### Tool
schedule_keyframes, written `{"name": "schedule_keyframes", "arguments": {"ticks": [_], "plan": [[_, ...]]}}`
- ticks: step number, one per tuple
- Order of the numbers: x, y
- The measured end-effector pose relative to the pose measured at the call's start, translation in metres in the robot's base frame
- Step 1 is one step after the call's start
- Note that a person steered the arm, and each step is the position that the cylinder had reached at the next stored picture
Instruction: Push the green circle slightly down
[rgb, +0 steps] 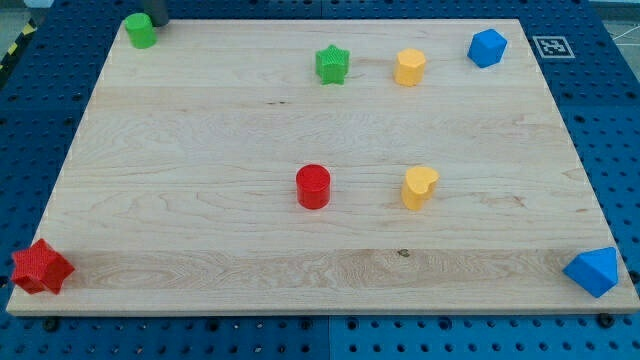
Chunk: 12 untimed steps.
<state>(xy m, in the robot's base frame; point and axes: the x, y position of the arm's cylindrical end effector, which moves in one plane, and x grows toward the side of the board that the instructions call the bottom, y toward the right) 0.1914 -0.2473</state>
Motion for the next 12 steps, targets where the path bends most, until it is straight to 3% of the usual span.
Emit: {"name": "schedule_keyframes", "arguments": {"ticks": [2, 3, 4, 5, 6, 11, 12], "plan": [[0.008, -0.004], [0.077, -0.006], [0.107, -0.006], [0.04, -0.018], [0.001, -0.04], [0.029, -0.057], [0.095, -0.057]]}}
